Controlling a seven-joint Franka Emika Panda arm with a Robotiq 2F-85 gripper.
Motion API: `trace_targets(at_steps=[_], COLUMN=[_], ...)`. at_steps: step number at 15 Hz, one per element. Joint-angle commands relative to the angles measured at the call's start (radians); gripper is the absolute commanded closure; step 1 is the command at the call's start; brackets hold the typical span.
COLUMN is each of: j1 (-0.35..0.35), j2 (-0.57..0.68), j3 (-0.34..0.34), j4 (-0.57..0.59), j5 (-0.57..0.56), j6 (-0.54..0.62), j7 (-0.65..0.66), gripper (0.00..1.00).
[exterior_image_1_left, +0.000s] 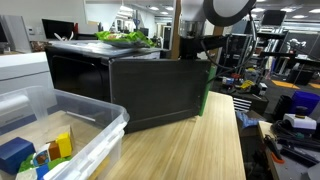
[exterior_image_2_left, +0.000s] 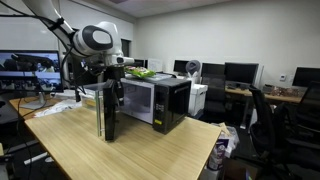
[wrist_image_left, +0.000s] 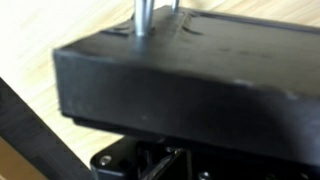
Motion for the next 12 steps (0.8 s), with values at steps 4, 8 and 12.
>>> trace_targets(at_steps=[4, 8, 12], j1=[0.132, 0.232, 0.168], j2=[-0.234, -0.349, -0.354], j3=[0.093, 0.166, 0.247], j4=[-0.043, -0.049, -0.088], j5=[0.372, 0.462, 0.226], j6=[-0.299, -0.412, -0.246], j7=[-0.280, -0.366, -0.225], gripper=[0.97, 0.97, 0.98])
